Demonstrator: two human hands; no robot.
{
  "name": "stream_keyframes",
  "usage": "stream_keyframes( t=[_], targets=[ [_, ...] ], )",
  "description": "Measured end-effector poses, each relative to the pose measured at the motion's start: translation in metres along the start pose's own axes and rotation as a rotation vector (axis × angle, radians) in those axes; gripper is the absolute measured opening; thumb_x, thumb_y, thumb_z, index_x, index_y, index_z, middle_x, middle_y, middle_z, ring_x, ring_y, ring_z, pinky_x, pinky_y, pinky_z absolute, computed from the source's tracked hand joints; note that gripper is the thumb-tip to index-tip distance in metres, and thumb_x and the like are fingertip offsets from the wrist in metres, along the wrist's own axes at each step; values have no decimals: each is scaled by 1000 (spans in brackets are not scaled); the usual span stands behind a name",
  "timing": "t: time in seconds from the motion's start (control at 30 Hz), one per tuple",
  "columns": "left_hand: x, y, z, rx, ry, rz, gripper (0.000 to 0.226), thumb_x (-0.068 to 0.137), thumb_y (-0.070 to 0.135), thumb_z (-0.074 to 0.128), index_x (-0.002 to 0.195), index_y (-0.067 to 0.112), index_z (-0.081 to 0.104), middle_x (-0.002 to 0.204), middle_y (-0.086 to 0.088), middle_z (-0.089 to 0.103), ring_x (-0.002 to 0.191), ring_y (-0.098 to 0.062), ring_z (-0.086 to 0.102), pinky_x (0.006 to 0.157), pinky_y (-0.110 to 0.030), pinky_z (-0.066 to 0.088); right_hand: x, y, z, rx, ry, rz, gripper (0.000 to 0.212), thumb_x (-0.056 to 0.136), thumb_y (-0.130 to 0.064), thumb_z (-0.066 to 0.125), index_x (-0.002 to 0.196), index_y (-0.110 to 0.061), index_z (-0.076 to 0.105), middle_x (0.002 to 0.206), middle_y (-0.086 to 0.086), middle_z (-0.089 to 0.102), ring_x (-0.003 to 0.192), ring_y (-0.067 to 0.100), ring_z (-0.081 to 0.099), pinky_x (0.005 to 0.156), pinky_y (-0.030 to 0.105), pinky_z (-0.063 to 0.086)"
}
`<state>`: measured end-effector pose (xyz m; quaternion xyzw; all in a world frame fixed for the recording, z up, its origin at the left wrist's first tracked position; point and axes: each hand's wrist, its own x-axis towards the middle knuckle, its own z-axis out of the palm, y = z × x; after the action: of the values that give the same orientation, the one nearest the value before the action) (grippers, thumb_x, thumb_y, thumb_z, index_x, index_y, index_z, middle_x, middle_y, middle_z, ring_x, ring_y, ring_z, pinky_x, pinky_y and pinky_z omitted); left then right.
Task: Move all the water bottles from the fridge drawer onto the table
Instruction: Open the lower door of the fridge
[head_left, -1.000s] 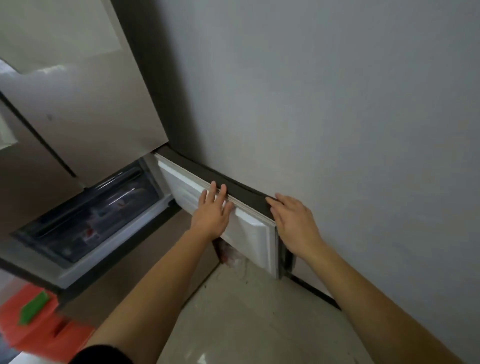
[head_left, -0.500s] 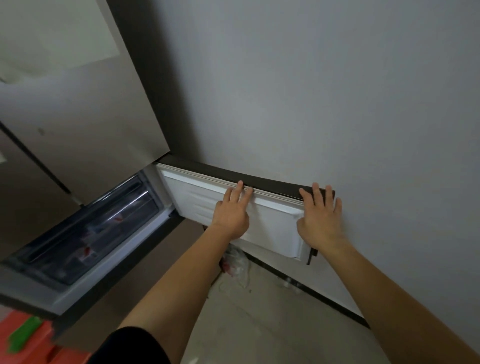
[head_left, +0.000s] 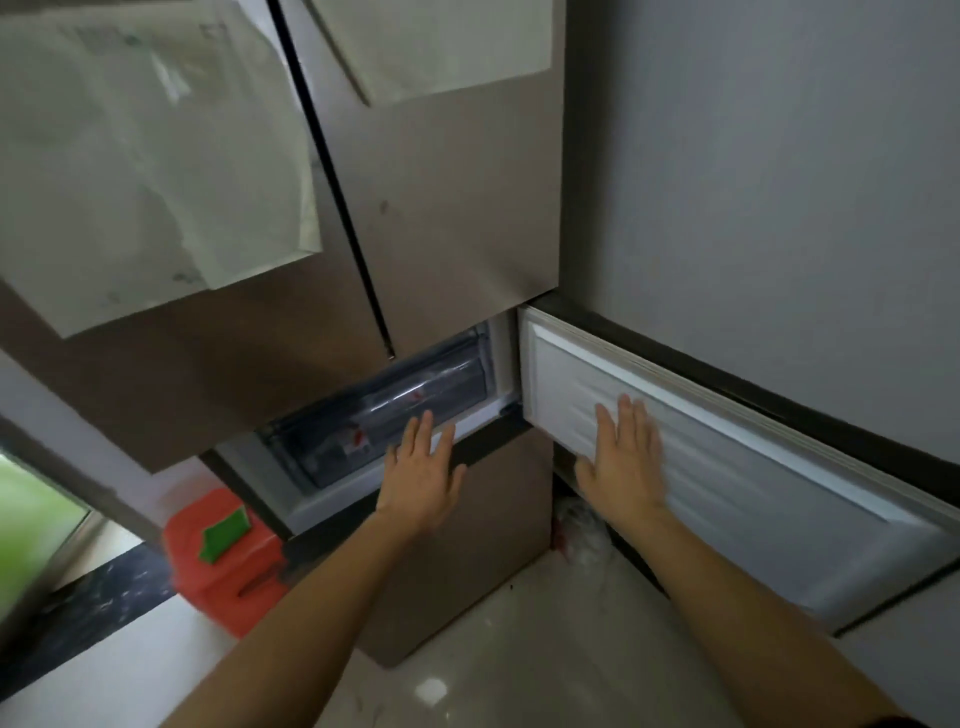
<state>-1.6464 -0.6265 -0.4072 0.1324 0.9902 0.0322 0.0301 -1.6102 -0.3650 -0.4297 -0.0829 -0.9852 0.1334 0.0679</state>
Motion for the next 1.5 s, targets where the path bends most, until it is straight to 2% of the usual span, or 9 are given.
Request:
stream_keyframes(
  t=[0.43,0.57,0.67,0.87,0.93,1.0,1.13,1.3,1.5],
  targets=[
    [16,-106,77,-279,-13,-421,70,101,46,42,157,17,11,164,-14,5,150,-35,7,119,-49,18,108,-145,113,790,-581,25,73,96,-24,63,156,-19,22,158,5,34,142,25,36,113,34,34],
    [58,-111,67,-1071,49,-724,61,98,31,56,151,17,30,150,-8,40,134,-29,41,100,-34,38,151,-178,132,1062,-658,104,63,95,-6,58,150,-22,34,147,2,47,129,19,48,101,33,43],
    [98,-125,61,-1644,169,-911,41,96,29,54,136,17,52,129,-4,57,124,-24,53,84,-38,50,180,-195,138,1245,-719,165,49,93,1,55,133,-24,42,133,0,52,123,23,53,104,42,48],
    [138,-143,62,-2078,394,-867,28,96,41,55,97,14,64,75,-4,54,66,-19,52,79,-38,53,212,-210,151,1495,-744,404,32,90,1,57,120,-7,55,118,13,62,114,27,61,78,38,58],
    [142,-144,64,-2146,474,-889,26,97,37,57,104,13,63,73,-4,64,67,-18,62,83,-38,52,215,-208,152,1625,-741,462,38,89,1,58,127,-5,52,107,12,66,104,24,64,78,40,58],
    [142,-146,66,-2145,477,-890,38,98,36,55,122,7,61,72,-3,69,64,-15,67,79,-36,53,217,-209,150,1703,-773,464,16,94,1,53,107,-7,58,93,7,67,93,20,64,84,40,55],
    [143,-144,66,-2061,458,-898,51,102,39,47,134,0,54,65,3,68,49,-5,61,68,-26,51,219,-210,144,1705,-787,451,10,101,-11,52,106,-16,59,103,3,67,101,18,63,89,39,52],
    [141,-133,64,-2045,568,-984,42,98,36,55,123,2,59,118,-18,67,45,-6,59,55,-23,49,212,-208,141,1671,-767,490,11,102,-29,53,106,-19,57,108,2,66,101,19,64,90,39,51],
    [123,-116,70,-1922,596,-1158,30,93,32,67,106,5,65,74,-5,73,57,-12,68,52,-22,52,188,-200,139,1556,-683,502,35,93,-44,65,117,-19,62,109,0,67,103,18,68,78,33,55]
  ],
)
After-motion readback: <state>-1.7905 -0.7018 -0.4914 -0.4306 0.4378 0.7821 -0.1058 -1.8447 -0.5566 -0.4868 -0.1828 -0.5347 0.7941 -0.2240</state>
